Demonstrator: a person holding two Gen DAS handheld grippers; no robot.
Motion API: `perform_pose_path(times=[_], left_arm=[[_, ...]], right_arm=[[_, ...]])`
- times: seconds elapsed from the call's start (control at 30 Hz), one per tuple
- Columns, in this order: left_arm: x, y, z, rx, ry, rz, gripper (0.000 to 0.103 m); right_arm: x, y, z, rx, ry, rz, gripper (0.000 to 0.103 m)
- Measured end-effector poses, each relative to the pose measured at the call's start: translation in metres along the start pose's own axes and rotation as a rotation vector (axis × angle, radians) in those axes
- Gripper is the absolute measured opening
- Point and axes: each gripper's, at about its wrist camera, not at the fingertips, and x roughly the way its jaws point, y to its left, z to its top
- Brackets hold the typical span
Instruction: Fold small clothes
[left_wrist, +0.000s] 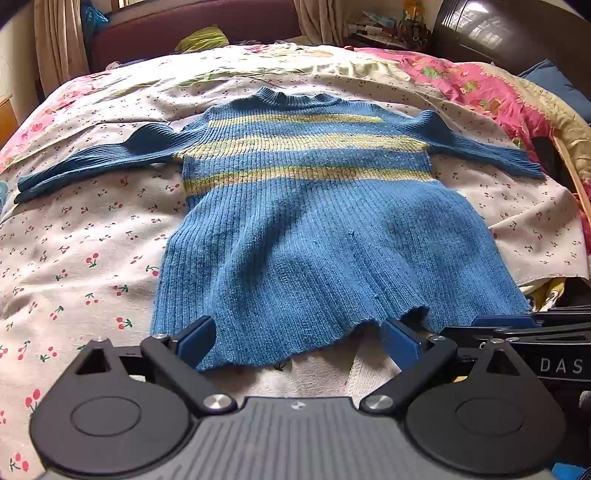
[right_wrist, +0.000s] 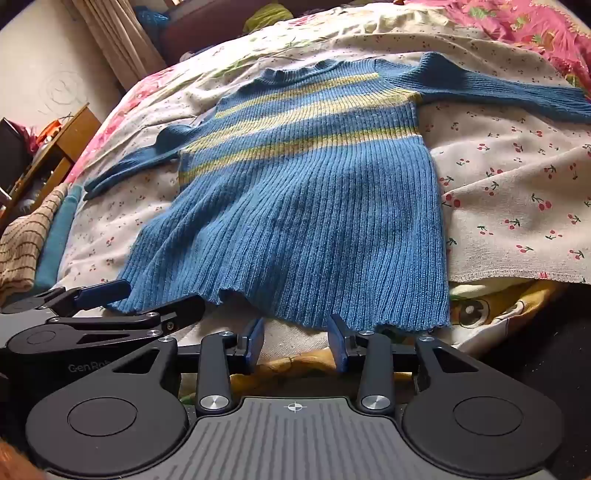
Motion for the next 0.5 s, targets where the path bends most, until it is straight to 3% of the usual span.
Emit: perform_pose_path(times=[0.5], left_arm=[[0.0029,-0.0014,-0.0030,-0.004,0.011,-0.006,0.103]], right_arm=[[0.0017,-0.0005,0.0002,0.001,0.004,-0.001,0.038]])
